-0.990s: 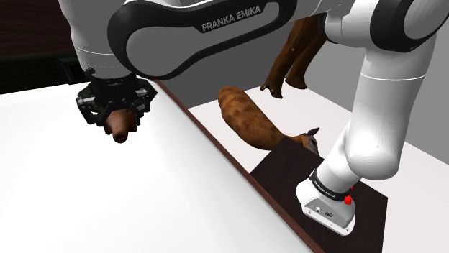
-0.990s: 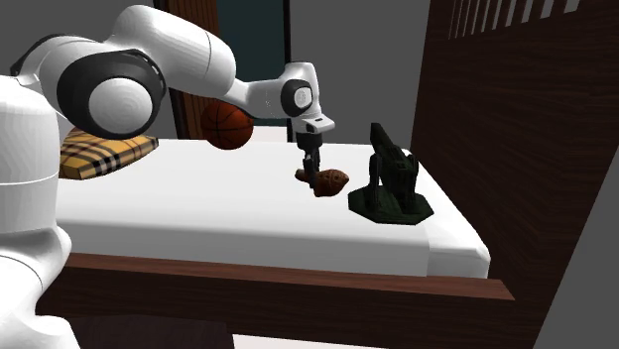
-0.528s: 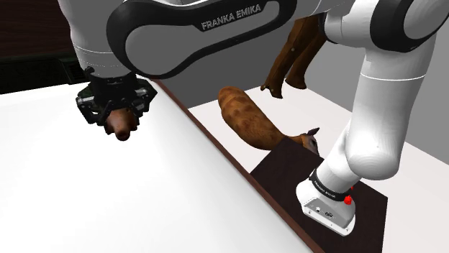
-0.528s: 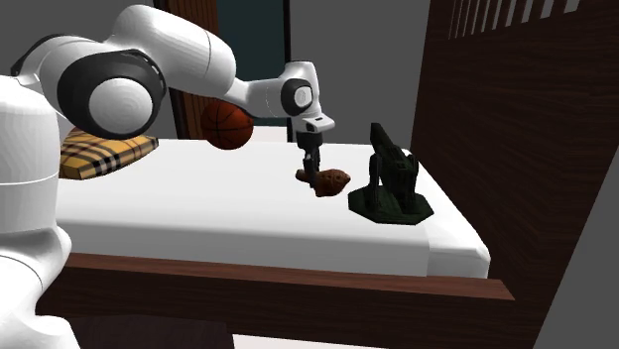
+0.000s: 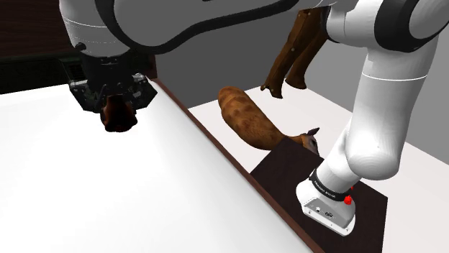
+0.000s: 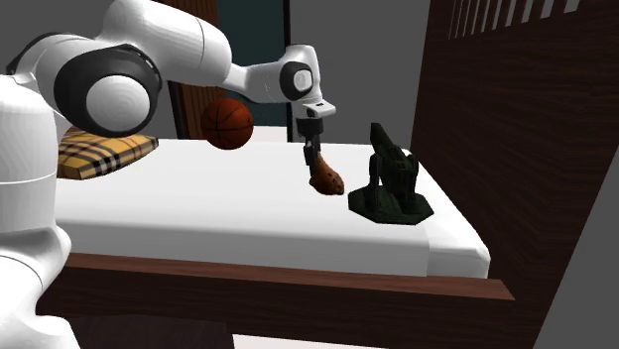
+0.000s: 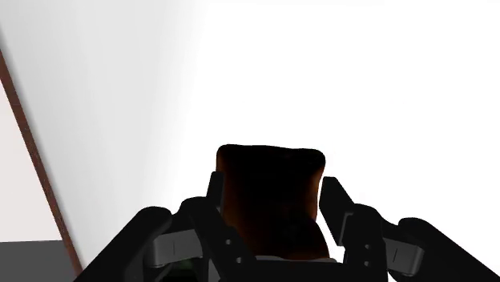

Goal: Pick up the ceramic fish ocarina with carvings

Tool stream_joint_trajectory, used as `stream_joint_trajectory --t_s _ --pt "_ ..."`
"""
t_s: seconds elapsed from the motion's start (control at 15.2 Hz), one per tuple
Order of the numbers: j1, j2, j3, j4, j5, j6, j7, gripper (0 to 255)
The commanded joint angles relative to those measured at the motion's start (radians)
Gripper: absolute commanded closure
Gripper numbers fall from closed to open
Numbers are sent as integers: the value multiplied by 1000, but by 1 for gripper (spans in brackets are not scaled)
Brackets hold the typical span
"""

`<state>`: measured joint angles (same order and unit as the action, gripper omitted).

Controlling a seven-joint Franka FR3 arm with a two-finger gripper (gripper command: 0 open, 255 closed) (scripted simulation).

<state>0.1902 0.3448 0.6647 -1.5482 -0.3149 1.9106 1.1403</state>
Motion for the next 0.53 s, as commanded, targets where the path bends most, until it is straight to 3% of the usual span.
stream_joint_trajectory --t_s 0.0,0.46 --pt "1 -4 2 24 4 -26 -5 255" --pt "10 -4 5 93 8 -94 -15 255"
